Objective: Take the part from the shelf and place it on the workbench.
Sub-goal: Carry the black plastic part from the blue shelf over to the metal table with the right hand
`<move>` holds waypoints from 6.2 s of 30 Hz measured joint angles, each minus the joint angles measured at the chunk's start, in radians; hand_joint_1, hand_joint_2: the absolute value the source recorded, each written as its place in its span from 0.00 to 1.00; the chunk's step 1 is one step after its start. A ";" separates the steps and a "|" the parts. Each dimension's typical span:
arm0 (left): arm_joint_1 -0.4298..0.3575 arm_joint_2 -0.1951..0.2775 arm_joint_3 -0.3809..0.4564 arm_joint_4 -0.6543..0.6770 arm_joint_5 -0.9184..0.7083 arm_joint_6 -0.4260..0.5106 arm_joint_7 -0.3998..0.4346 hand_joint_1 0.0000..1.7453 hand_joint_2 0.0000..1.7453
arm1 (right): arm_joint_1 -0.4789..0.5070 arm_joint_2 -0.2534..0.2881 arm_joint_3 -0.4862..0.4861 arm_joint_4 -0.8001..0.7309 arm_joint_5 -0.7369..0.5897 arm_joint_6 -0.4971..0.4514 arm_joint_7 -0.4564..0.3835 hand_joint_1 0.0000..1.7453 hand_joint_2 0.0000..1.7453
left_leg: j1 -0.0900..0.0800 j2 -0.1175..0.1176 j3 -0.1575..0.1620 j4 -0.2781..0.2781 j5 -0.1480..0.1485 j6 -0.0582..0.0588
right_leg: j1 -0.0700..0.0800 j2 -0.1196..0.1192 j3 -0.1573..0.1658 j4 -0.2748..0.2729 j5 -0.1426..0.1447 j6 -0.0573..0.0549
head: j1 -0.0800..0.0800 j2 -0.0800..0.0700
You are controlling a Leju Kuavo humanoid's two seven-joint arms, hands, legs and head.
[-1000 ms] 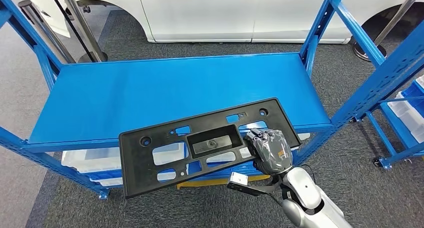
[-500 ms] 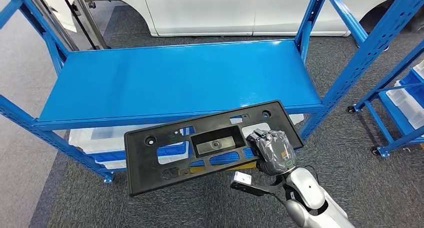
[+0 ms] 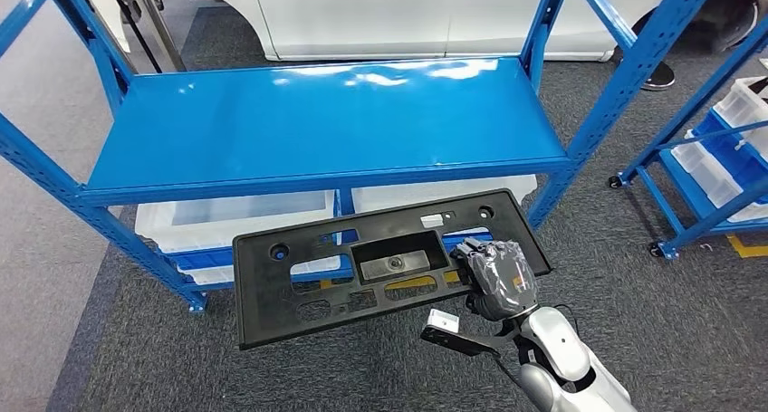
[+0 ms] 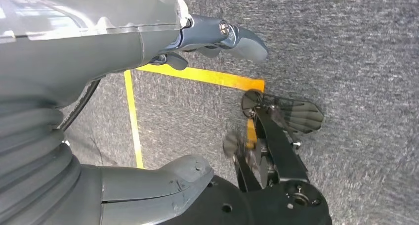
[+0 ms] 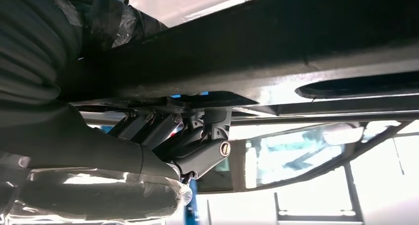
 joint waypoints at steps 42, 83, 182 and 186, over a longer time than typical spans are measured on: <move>0.006 0.022 0.026 0.000 0.037 -0.020 0.007 0.00 1.00 | -0.050 0.037 -0.012 0.004 -0.059 0.110 0.000 1.00 1.00 | 0.016 -0.040 -0.088 0.299 -0.178 -0.050 | -0.002 0.089 -0.031 -0.078 0.016 -0.043 | 0.003 0.000; 0.001 0.005 0.048 -0.001 0.027 0.001 -0.002 0.00 1.00 | 0.047 -0.082 -0.130 -0.138 -0.071 0.055 0.015 1.00 1.00 | 0.026 -0.069 0.042 -0.003 -0.040 -0.011 | -0.002 0.131 -0.088 -0.016 -0.004 0.007 | 0.012 0.000; 0.018 -0.007 0.023 0.027 0.103 -0.047 0.073 0.00 1.00 | 0.144 -0.217 -0.291 -0.216 -0.112 0.051 -0.026 1.00 1.00 | 0.014 0.019 0.032 0.016 -0.056 0.009 | -0.016 0.040 -0.132 0.105 -0.036 0.037 | 0.019 0.000; 0.014 -0.007 0.021 0.027 0.103 -0.049 0.072 0.00 1.00 | 0.142 -0.216 -0.291 -0.216 -0.112 0.051 -0.027 1.00 1.00 | 0.008 0.059 0.051 0.014 -0.071 -0.008 | 0.003 -0.030 -0.035 -0.082 0.023 0.016 | 0.019 0.000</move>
